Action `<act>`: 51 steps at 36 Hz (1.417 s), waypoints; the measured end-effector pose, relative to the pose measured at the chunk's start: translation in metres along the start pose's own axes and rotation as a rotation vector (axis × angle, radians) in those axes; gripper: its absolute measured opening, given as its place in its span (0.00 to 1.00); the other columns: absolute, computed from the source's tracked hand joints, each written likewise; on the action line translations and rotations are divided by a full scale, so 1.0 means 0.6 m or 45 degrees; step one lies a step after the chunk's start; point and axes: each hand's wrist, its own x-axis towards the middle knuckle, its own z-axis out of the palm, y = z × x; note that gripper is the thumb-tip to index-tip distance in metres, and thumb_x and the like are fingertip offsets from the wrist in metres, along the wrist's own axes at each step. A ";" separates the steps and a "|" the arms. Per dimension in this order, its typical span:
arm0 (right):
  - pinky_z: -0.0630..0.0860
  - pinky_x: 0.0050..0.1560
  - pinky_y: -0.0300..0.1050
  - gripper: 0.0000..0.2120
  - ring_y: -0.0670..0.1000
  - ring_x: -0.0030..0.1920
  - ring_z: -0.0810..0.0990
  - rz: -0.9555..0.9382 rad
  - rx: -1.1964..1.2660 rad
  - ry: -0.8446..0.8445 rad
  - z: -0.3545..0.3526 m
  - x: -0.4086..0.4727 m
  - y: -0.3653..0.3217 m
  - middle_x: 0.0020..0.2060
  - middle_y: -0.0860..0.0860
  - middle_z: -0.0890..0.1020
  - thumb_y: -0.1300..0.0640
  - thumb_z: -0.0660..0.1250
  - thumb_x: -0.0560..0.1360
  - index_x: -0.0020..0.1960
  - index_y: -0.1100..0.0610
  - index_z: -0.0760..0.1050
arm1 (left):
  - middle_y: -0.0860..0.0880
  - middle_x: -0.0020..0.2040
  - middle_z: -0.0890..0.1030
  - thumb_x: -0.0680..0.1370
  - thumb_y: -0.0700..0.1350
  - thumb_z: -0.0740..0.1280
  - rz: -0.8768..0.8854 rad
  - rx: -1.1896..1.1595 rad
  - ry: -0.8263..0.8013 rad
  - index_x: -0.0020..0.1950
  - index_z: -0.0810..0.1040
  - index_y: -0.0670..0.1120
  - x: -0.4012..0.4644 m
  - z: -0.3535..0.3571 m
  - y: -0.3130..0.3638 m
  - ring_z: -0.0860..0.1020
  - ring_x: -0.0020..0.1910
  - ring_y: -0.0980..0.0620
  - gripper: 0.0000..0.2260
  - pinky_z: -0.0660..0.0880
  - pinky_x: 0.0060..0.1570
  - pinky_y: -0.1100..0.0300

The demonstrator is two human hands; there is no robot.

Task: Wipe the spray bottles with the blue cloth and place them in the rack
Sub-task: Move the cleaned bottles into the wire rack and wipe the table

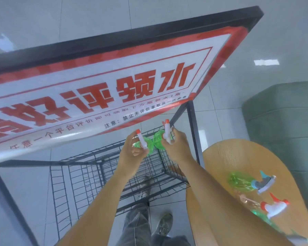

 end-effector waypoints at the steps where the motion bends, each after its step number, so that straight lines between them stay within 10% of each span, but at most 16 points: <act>1: 0.79 0.49 0.47 0.31 0.49 0.54 0.77 -0.002 -0.006 -0.008 -0.004 -0.007 -0.001 0.71 0.51 0.68 0.52 0.70 0.81 0.81 0.54 0.62 | 0.65 0.63 0.78 0.79 0.41 0.77 0.006 0.002 0.006 0.82 0.66 0.56 -0.002 -0.001 0.000 0.87 0.51 0.57 0.35 0.80 0.49 0.70; 12: 0.70 0.68 0.44 0.31 0.44 0.68 0.70 -0.186 0.083 -0.066 -0.007 -0.110 0.024 0.71 0.45 0.69 0.49 0.69 0.81 0.81 0.46 0.62 | 0.55 0.73 0.76 0.81 0.41 0.75 -0.027 -0.017 0.158 0.82 0.66 0.55 -0.056 -0.012 -0.006 0.84 0.48 0.64 0.33 0.79 0.41 0.66; 24: 0.71 0.47 0.26 0.26 0.31 0.58 0.75 -0.134 0.439 -0.114 -0.105 -0.254 0.088 0.71 0.41 0.73 0.50 0.70 0.81 0.77 0.42 0.67 | 0.53 0.67 0.81 0.80 0.38 0.76 0.235 -0.071 0.017 0.76 0.72 0.58 -0.171 0.091 0.024 0.86 0.52 0.49 0.29 0.84 0.55 0.51; 30: 0.66 0.33 0.30 0.27 0.36 0.37 0.73 -0.029 0.515 0.042 -0.181 -0.307 0.169 0.62 0.42 0.79 0.45 0.71 0.79 0.76 0.39 0.68 | 0.55 0.67 0.81 0.82 0.36 0.74 0.331 0.031 -0.211 0.79 0.70 0.53 -0.214 0.207 0.052 0.87 0.51 0.55 0.29 0.82 0.51 0.61; 38: 0.78 0.65 0.49 0.26 0.45 0.61 0.81 0.100 0.540 0.339 -0.266 -0.357 0.311 0.67 0.45 0.78 0.53 0.75 0.78 0.74 0.49 0.73 | 0.57 0.68 0.80 0.80 0.48 0.76 0.353 0.140 -0.485 0.77 0.71 0.60 -0.254 0.349 0.060 0.83 0.52 0.54 0.28 0.80 0.52 0.60; 42: 0.76 0.42 0.29 0.18 0.34 0.46 0.81 0.218 0.611 0.524 -0.317 -0.382 0.370 0.58 0.46 0.83 0.56 0.71 0.80 0.69 0.49 0.76 | 0.60 0.68 0.81 0.81 0.46 0.76 0.344 0.226 -0.593 0.78 0.70 0.57 -0.264 0.409 0.068 0.83 0.51 0.61 0.28 0.77 0.55 0.66; 47: 0.79 0.47 0.40 0.11 0.45 0.50 0.85 0.382 0.760 0.637 -0.349 -0.382 0.434 0.55 0.46 0.84 0.56 0.73 0.80 0.59 0.44 0.78 | 0.60 0.68 0.81 0.82 0.46 0.74 0.336 0.315 -0.666 0.80 0.69 0.54 -0.249 0.478 0.076 0.83 0.52 0.61 0.27 0.74 0.53 0.72; 51: 0.71 0.35 0.25 0.12 0.38 0.46 0.82 0.496 0.742 0.641 -0.370 -0.360 0.463 0.50 0.47 0.84 0.56 0.72 0.80 0.63 0.53 0.77 | 0.63 0.69 0.79 0.83 0.53 0.72 0.326 0.427 -0.720 0.80 0.68 0.57 -0.215 0.529 0.075 0.82 0.54 0.65 0.26 0.73 0.53 0.72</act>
